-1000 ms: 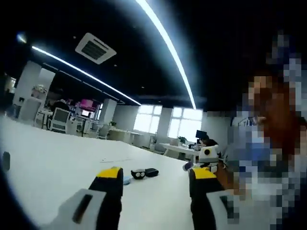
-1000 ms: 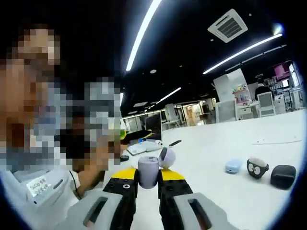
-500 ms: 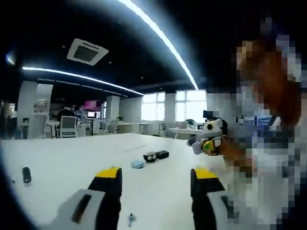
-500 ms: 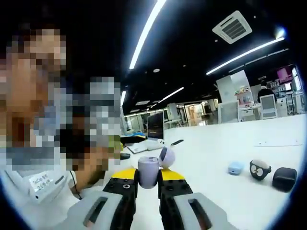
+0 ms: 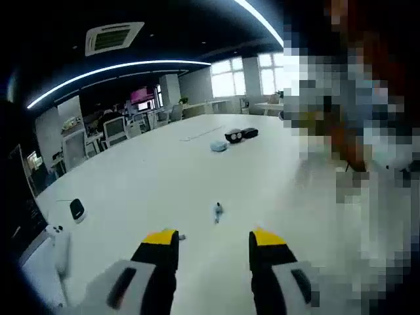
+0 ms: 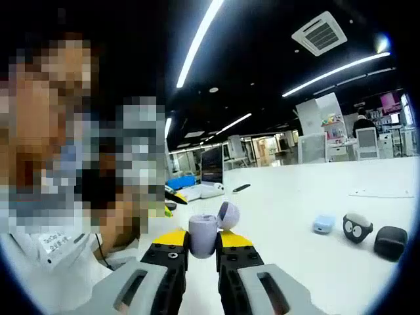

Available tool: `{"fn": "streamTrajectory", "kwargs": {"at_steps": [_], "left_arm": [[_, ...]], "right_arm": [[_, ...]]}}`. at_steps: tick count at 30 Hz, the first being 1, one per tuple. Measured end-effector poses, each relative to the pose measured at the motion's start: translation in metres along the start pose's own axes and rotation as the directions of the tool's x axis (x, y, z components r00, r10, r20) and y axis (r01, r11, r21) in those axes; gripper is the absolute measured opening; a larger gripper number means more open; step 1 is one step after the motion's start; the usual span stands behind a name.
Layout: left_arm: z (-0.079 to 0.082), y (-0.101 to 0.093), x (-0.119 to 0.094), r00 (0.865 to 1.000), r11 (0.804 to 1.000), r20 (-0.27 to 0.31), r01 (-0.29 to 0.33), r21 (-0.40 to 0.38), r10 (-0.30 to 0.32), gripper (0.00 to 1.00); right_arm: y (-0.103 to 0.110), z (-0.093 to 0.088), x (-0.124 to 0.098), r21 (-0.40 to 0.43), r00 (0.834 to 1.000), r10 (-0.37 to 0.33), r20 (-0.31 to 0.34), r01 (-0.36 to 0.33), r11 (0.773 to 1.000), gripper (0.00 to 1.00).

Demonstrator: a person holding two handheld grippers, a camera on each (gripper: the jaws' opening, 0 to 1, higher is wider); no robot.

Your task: Pick up the earbuds from the table and place the earbuds into the earbud case

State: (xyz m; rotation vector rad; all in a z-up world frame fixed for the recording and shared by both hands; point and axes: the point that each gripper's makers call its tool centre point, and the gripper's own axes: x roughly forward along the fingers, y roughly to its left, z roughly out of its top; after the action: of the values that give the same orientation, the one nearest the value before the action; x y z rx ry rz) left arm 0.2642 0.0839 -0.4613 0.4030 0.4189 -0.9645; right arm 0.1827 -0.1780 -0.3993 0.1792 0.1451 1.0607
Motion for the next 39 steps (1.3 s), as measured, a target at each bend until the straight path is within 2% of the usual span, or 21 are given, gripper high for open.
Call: {"fn": "streamTrajectory", "kwargs": {"at_steps": [2, 4, 7, 9, 12, 14, 17, 20, 22, 24, 25, 30, 31, 33, 35, 37, 38, 39], "left_arm": [[-0.007, 0.006, 0.007, 0.998, 0.999, -0.052, -0.018, 0.031, 0.02, 0.43], [-0.012, 0.01, 0.013, 0.995, 0.998, -0.099, 0.0, 0.063, 0.006, 0.42], [-0.018, 0.021, 0.019, 0.988, 0.985, -0.154, 0.04, 0.168, -0.014, 0.42], [-0.021, 0.033, 0.02, 0.984, 0.983, -0.179, 0.047, 0.179, -0.014, 0.41], [-0.021, 0.053, 0.022, 0.983, 0.978, -0.182, 0.065, 0.197, -0.029, 0.4], [-0.02, 0.063, 0.025, 0.984, 0.984, -0.17, 0.077, 0.162, -0.049, 0.38], [-0.018, 0.072, 0.031, 0.985, 0.987, -0.162, 0.088, 0.135, -0.066, 0.29], [-0.016, 0.065, 0.04, 0.982, 0.984, -0.143, 0.14, 0.109, -0.124, 0.28], [-0.017, 0.052, 0.045, 0.971, 0.968, -0.151, 0.209, 0.142, -0.187, 0.28], [-0.019, 0.048, 0.047, 0.964, 0.96, -0.152, 0.241, 0.143, -0.22, 0.28], [-0.022, 0.048, 0.049, 0.955, 0.952, -0.158, 0.272, 0.143, -0.249, 0.28], [-0.036, 0.059, 0.055, 0.936, 0.94, -0.192, 0.321, 0.116, -0.296, 0.28], [-0.036, 0.059, 0.057, 0.931, 0.935, -0.182, 0.338, 0.111, -0.315, 0.28], [-0.035, 0.057, 0.057, 0.913, 0.913, -0.159, 0.394, 0.108, -0.375, 0.27], [-0.034, 0.059, 0.06, 0.91, 0.908, -0.146, 0.405, 0.109, -0.388, 0.27], [-0.033, 0.053, 0.061, 0.895, 0.893, -0.128, 0.439, 0.099, -0.426, 0.26], [-0.032, 0.047, 0.06, 0.884, 0.881, -0.113, 0.464, 0.091, -0.454, 0.26], [-0.032, 0.047, 0.059, 0.882, 0.879, -0.11, 0.468, 0.086, -0.459, 0.25]], "right_arm": [[0.001, 0.0, 0.0, -0.002, 1.0, 0.001, -0.001, -0.001, 1.0, 0.15], [0.0, -0.001, 0.0, -0.004, 1.0, -0.001, -0.002, 0.001, 1.0, 0.15], [-0.001, 0.0, -0.001, -0.002, 1.0, -0.002, 0.001, 0.002, 1.0, 0.15], [-0.001, 0.0, -0.002, -0.001, 1.0, -0.002, 0.004, 0.002, 1.0, 0.15], [0.0, -0.001, -0.001, -0.003, 1.0, 0.001, 0.0, -0.001, 1.0, 0.15], [0.001, -0.002, 0.0, -0.004, 1.0, 0.004, -0.002, -0.004, 1.0, 0.15], [0.001, -0.002, 0.0, -0.003, 1.0, 0.006, -0.004, -0.006, 1.0, 0.15], [0.001, -0.003, 0.001, -0.002, 1.0, 0.005, -0.004, -0.005, 1.0, 0.15], [0.0, -0.003, 0.0, 0.0, 1.0, 0.005, -0.003, -0.005, 1.0, 0.15], [0.0, -0.003, 0.0, 0.002, 1.0, 0.008, -0.002, -0.008, 1.0, 0.15], [0.0, -0.003, 0.0, 0.004, 1.0, 0.01, -0.001, -0.01, 1.0, 0.15], [0.004, -0.004, 0.002, 0.002, 1.0, 0.028, -0.004, -0.028, 1.0, 0.15], [0.006, -0.004, 0.002, 0.009, 0.999, 0.042, -0.003, -0.042, 0.999, 0.15], [0.007, 0.0, 0.002, 0.036, 0.998, 0.055, 0.026, -0.056, 0.998, 0.15], [0.009, 0.003, 0.001, 0.058, 0.996, 0.073, 0.044, -0.075, 0.995, 0.15], [0.012, 0.004, 0.0, 0.058, 0.995, 0.085, 0.059, -0.088, 0.994, 0.15], [0.013, 0.005, 0.0, 0.056, 0.994, 0.091, 0.065, -0.094, 0.994, 0.15], [0.014, 0.006, 0.0, 0.055, 0.993, 0.095, 0.07, -0.099, 0.994, 0.15]]}}
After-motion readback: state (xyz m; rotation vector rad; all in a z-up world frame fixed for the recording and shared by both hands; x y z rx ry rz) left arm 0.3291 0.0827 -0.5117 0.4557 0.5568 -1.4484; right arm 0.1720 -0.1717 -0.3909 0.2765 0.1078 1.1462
